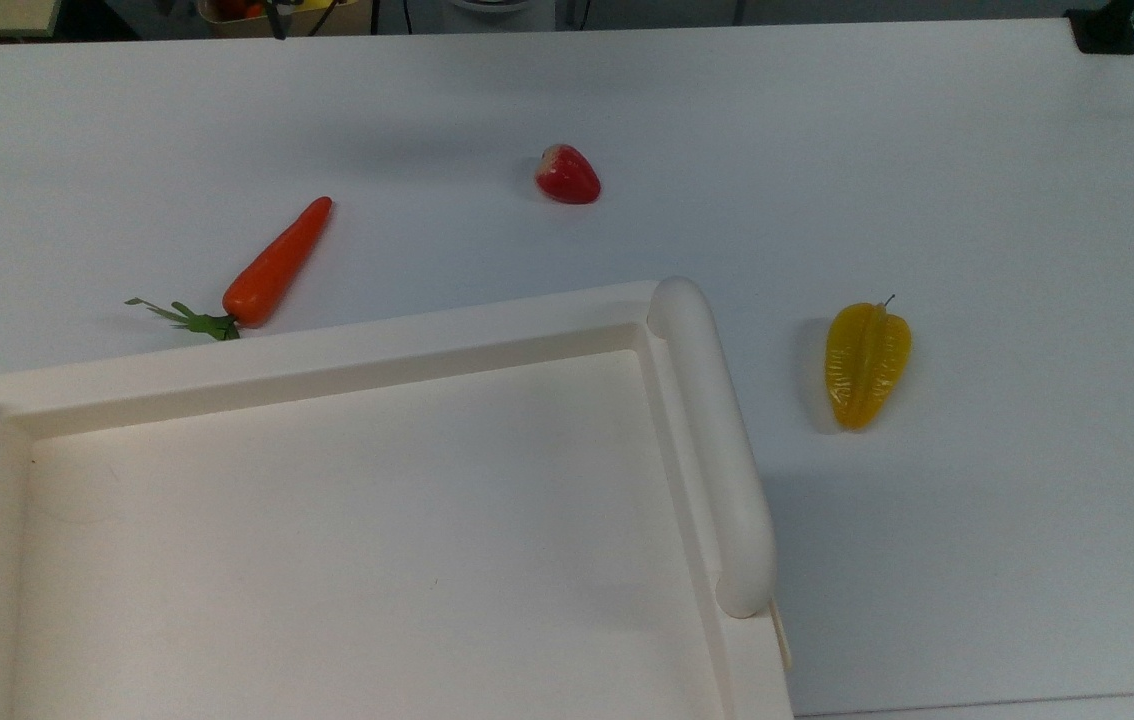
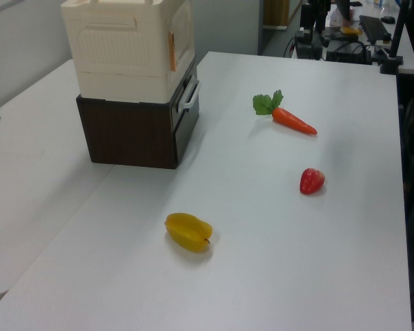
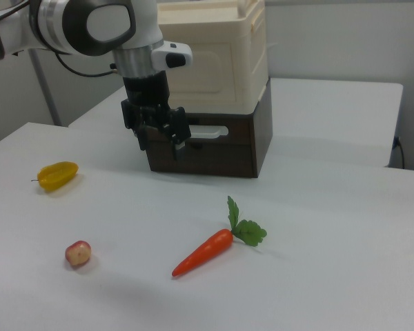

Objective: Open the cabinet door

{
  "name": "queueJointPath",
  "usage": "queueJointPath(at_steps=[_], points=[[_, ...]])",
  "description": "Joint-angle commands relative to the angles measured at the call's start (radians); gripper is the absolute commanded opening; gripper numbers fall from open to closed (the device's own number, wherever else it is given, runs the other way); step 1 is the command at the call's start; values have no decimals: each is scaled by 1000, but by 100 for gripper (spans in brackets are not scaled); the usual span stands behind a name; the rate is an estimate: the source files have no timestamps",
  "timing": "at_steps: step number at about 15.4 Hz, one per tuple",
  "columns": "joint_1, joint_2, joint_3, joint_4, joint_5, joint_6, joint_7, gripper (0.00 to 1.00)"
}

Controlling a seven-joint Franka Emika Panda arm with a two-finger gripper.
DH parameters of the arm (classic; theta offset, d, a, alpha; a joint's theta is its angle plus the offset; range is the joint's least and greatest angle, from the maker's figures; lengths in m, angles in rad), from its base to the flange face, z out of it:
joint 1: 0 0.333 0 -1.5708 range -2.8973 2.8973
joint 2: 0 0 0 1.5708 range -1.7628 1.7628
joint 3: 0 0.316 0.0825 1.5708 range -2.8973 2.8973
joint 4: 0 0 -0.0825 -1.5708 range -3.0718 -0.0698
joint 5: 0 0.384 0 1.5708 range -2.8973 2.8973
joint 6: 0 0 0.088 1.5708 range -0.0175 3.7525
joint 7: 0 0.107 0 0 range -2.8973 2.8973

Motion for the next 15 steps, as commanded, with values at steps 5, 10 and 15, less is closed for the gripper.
queueJointPath(at_steps=[5,10,15], points=[[1,19,-2,8,302,188,-236,100],[99,62,4,8,340,516,-164,100],[173,95,11,13,321,769,-135,84]])
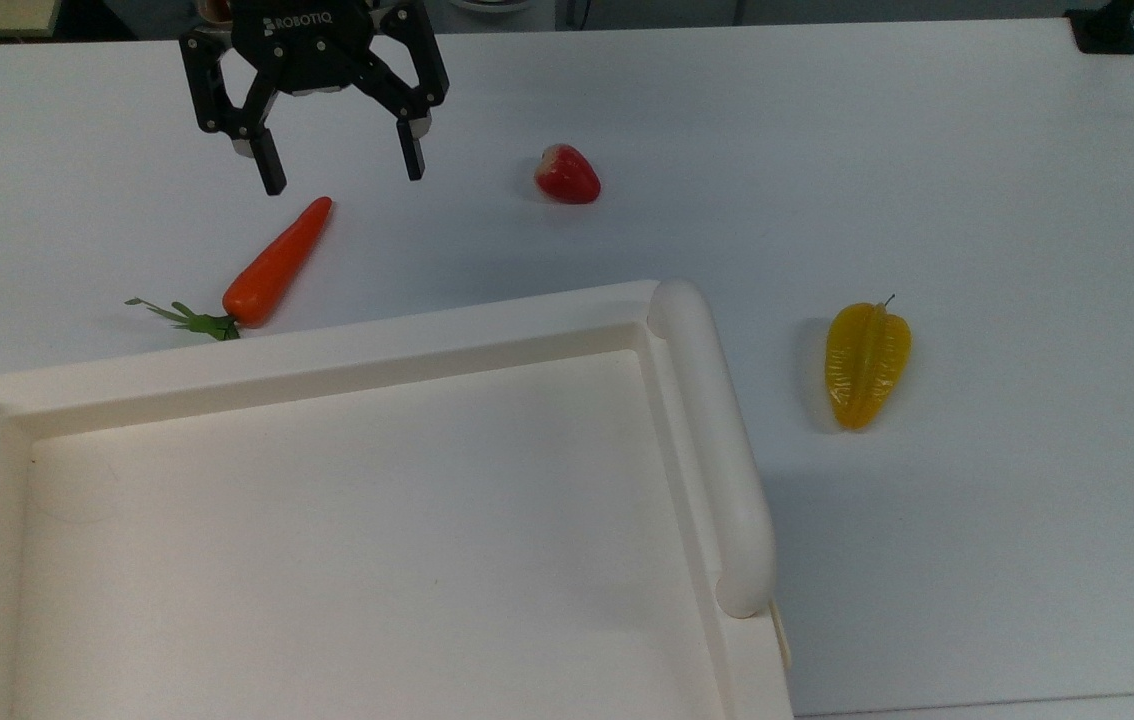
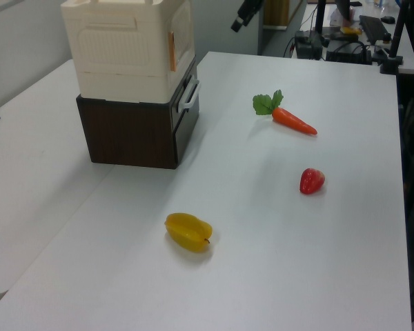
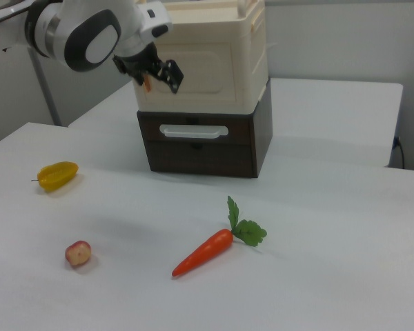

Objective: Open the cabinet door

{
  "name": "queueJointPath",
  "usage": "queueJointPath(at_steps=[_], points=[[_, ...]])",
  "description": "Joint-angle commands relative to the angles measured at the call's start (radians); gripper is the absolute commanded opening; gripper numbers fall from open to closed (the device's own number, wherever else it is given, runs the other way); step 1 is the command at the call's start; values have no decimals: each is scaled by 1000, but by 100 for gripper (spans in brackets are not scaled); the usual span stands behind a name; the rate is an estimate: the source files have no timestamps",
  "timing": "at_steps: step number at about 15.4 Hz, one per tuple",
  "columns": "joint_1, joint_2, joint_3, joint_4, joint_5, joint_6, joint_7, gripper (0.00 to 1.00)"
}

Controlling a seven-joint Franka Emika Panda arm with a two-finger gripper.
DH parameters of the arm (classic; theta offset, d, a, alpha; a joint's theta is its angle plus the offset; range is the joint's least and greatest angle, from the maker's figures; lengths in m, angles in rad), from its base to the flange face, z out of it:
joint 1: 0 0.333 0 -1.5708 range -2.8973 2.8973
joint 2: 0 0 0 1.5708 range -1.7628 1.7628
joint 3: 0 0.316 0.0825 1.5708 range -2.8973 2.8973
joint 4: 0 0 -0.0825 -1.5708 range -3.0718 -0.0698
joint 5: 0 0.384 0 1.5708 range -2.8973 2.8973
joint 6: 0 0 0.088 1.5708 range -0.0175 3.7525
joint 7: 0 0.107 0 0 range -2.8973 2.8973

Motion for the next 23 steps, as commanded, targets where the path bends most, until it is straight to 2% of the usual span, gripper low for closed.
queueJointPath(at_steps=[1,6,8,9,11,13,16,19,23], points=[[49,11,-5,11,-7,121,22,83],[104,140,-4,140,-7,138,49,82],[110,178,12,148,-19,240,110,82],[111,194,33,148,-57,288,135,82],[109,224,76,149,-160,343,192,71],[109,249,90,166,-238,367,267,70],[111,258,105,177,-268,367,289,65],[109,277,105,197,-269,370,284,47],[107,280,105,198,-283,368,286,14]])
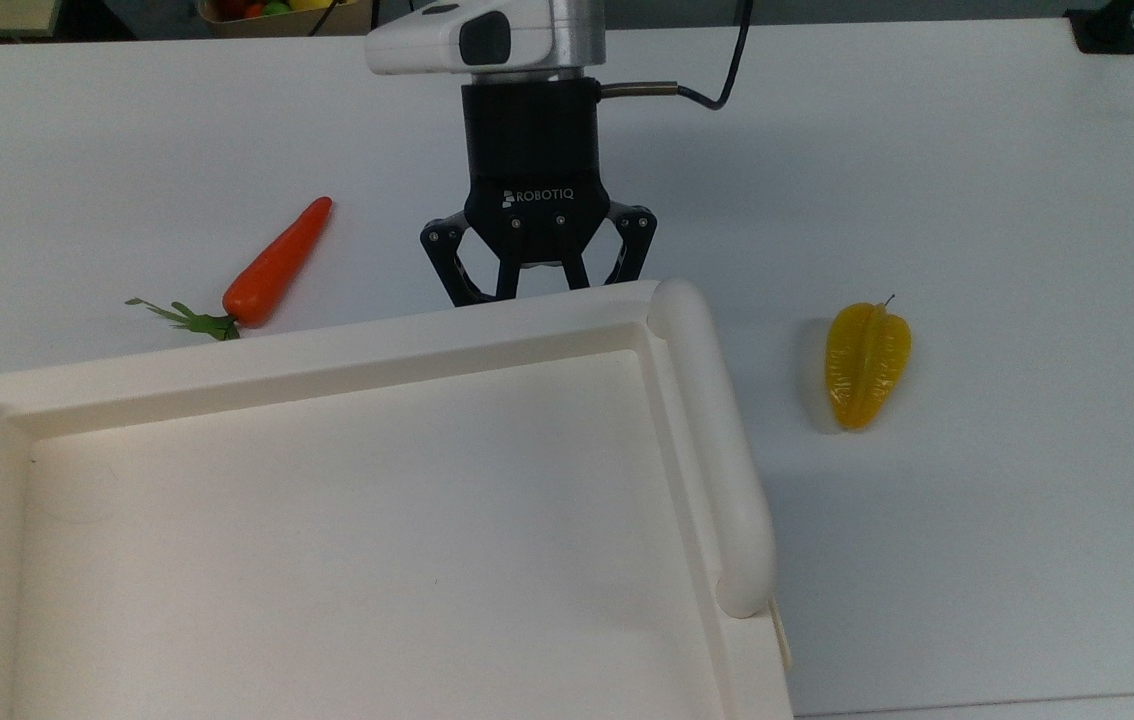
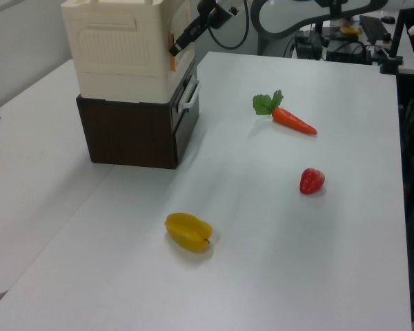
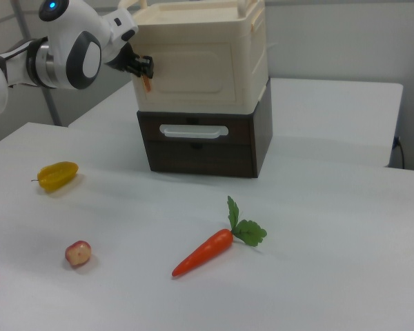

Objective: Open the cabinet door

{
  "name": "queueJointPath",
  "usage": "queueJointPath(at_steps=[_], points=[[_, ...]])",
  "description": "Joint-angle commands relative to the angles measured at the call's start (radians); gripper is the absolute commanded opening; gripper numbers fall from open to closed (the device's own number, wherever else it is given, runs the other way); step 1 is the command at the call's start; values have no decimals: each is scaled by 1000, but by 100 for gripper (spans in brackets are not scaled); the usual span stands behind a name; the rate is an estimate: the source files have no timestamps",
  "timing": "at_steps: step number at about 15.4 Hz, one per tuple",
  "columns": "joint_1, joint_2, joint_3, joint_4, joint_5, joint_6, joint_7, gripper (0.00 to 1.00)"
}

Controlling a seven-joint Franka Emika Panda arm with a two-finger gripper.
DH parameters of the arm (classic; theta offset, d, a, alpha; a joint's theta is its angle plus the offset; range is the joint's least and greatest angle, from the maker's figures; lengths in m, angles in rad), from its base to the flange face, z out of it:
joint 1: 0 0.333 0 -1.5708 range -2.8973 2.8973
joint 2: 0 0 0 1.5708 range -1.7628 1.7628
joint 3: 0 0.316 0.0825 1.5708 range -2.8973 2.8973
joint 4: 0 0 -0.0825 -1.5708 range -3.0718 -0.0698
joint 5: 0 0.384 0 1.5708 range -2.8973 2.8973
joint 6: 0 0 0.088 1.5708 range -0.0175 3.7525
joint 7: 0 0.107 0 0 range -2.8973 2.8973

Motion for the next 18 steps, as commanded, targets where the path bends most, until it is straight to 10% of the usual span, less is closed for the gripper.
queueJointPath(at_steps=[1,18], points=[[1,18,1,25,-23,6,23,13],[-101,-163,44,-118,-16,-228,21,2]])
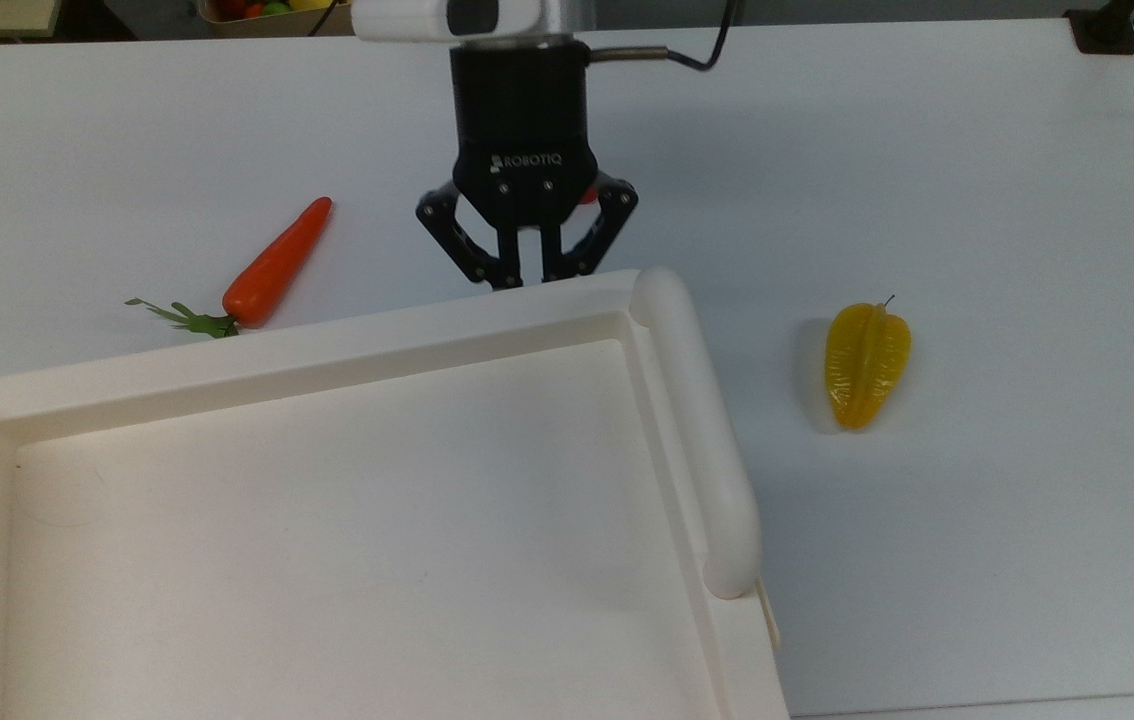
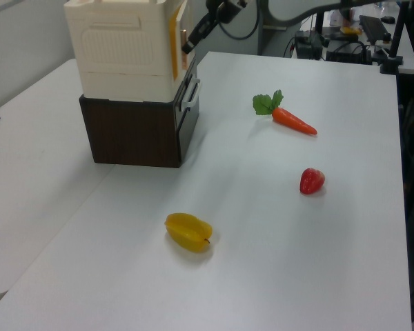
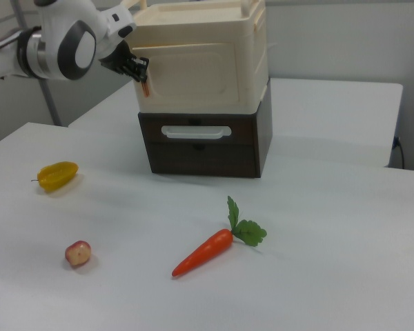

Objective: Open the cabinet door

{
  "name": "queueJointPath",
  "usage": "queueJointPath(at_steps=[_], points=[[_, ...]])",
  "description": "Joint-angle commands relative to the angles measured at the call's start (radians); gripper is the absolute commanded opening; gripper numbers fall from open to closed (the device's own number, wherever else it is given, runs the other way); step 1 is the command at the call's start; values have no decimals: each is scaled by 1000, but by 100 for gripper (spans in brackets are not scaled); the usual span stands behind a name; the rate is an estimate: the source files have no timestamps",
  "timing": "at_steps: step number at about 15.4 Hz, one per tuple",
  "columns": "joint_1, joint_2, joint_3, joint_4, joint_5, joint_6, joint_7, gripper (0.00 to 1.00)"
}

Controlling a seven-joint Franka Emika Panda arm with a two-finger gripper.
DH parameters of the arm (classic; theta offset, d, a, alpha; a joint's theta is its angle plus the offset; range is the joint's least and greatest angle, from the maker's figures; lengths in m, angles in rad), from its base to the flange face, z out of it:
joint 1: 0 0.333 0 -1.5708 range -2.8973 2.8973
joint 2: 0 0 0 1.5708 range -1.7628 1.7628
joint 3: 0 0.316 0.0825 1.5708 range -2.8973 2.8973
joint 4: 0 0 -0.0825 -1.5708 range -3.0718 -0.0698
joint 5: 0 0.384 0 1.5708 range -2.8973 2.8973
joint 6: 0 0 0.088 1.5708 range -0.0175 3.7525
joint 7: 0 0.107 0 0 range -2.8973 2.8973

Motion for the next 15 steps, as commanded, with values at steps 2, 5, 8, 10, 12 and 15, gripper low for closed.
queueJointPath(at_steps=[2,5,8,10,12,15], points=[[-90,-112,17,-87,-3,-156,17,7],[-144,-160,17,-111,-3,-293,10,30],[-197,-230,15,-143,-3,-445,8,48],[-242,-278,17,-163,-3,-552,3,63],[-279,-304,15,-170,-12,-653,0,99],[-306,-324,15,-177,-18,-718,-15,100]])
